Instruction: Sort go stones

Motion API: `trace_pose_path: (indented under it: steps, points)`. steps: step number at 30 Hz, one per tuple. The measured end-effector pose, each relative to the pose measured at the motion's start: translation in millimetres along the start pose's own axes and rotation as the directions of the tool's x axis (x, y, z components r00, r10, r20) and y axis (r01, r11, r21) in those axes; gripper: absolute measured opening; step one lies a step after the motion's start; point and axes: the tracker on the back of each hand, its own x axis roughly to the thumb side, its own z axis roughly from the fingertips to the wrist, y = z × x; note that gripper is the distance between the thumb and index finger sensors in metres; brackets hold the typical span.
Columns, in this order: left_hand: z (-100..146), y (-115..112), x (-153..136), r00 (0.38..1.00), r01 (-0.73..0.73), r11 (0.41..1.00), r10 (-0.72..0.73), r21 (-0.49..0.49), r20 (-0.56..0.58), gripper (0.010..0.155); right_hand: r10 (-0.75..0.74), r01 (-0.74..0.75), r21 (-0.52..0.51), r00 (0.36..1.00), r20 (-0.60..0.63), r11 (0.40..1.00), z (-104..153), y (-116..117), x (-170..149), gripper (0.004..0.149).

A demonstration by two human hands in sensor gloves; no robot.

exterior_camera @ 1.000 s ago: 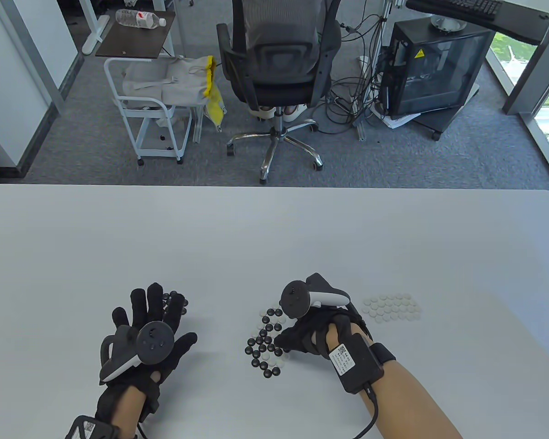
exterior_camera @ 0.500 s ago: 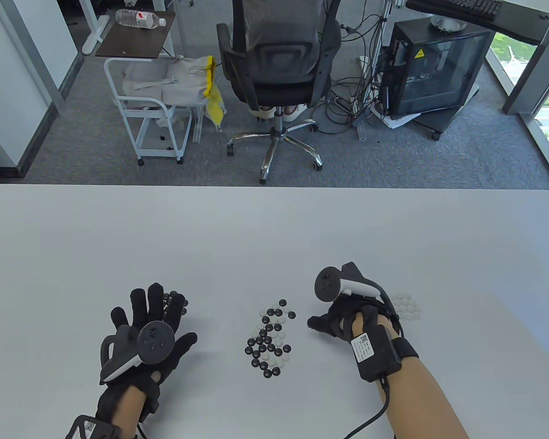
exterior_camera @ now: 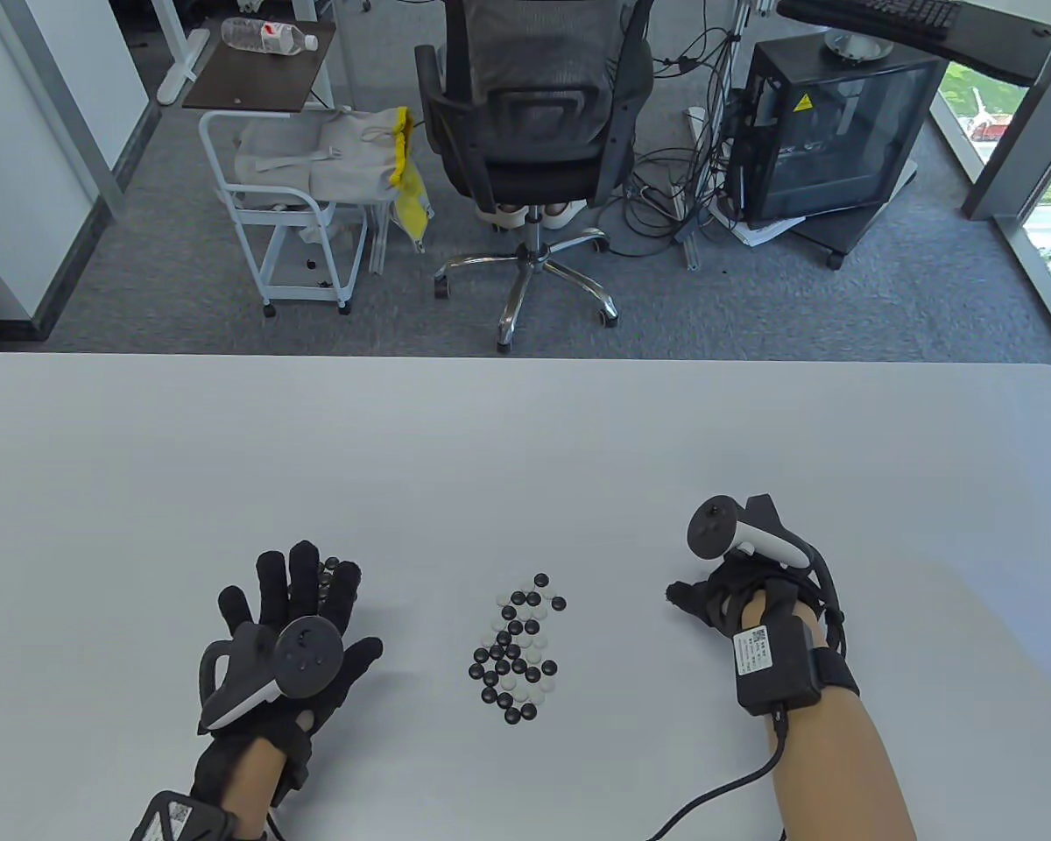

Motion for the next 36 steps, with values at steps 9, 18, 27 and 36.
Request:
trace_pose_path:
  steps: [9, 18, 27, 36]
  points:
    - [-1, -1, 1, 1.0, 0.002, 1.0, -0.002, -0.012, -0.004, 0.083, -0.017, 0.02, -0.017, 0.992, 0.126, 1.0, 7, -7, 27, 0.066]
    - [-2, -1, 2, 1.0, 0.007, 1.0, -0.007, -0.021, 0.001, 0.082, 0.112, -0.133, 0.031, 0.924, 0.365, 0.991, 12, 14, 113, 0.066]
    - [0, 2, 1, 1.0, -0.008, 1.0, 0.008, -0.008, 0.003, 0.082, 0.142, -0.193, 0.066, 0.879, 0.455, 0.979, 1, 36, 157, 0.067]
    - [1, 2, -1, 1.0, -0.015, 1.0, 0.015, -0.004, 0.003, 0.082, 0.156, -0.209, 0.088, 0.898, 0.412, 0.974, -2, 34, 144, 0.065]
